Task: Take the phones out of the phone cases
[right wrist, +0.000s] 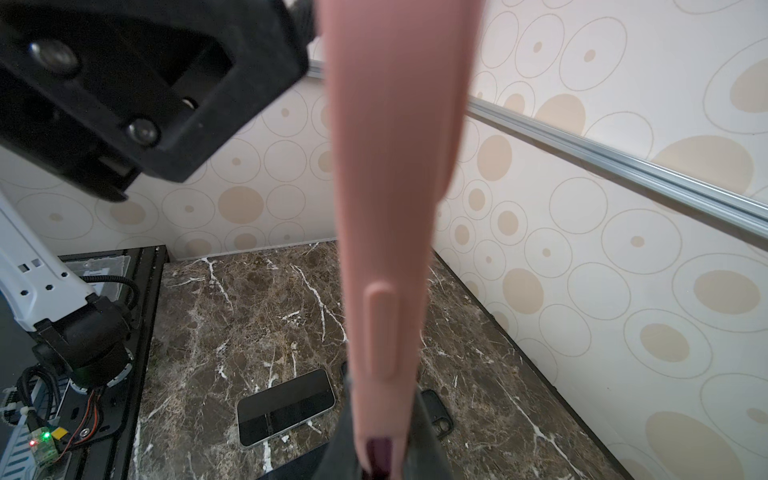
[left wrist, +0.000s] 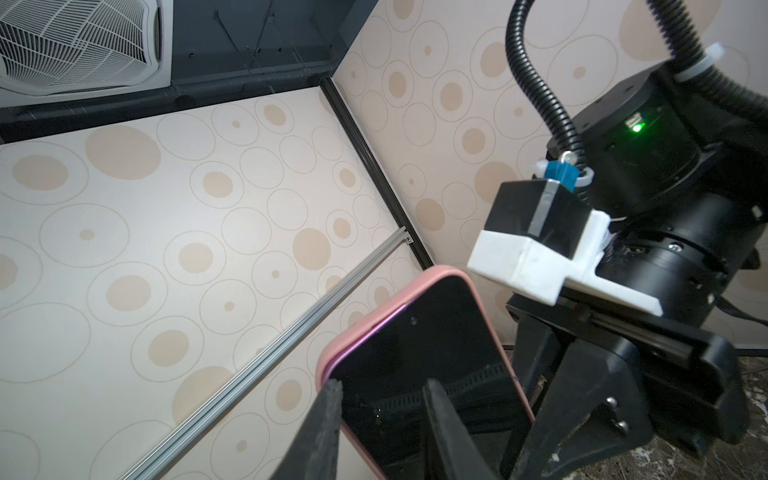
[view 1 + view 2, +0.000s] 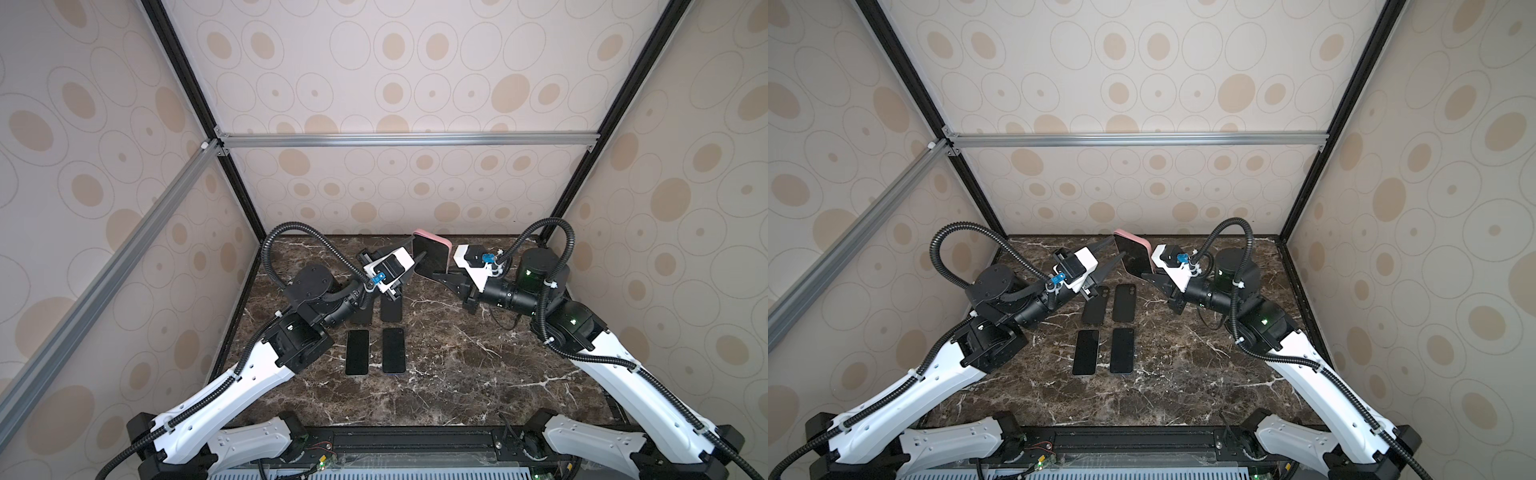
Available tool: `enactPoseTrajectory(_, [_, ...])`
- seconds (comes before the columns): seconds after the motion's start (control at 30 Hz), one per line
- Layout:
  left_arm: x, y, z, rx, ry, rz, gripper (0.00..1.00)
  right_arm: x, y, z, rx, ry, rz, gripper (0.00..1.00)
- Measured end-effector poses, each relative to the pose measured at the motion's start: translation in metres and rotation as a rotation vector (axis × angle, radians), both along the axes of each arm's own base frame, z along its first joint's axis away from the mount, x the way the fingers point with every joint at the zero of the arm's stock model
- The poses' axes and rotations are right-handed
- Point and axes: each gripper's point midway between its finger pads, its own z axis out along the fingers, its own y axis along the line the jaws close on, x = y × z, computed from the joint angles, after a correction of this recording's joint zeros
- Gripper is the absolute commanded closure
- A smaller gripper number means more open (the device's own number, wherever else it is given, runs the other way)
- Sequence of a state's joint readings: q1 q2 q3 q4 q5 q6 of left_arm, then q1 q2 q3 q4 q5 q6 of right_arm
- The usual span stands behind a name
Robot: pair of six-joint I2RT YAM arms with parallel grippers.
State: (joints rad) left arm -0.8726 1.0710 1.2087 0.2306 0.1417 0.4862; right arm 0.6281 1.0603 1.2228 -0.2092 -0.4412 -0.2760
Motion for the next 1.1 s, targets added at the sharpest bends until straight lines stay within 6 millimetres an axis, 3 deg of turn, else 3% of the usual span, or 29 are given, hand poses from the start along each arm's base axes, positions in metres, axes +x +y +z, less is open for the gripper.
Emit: enactPoseTrajectory(1.1, [0.0061, 0.0034, 0.0039, -0.014, -0.003, 0.056, 0.72, -0.0074, 0.0035, -0.0011, -0.002, 0.004, 0.048, 1.0])
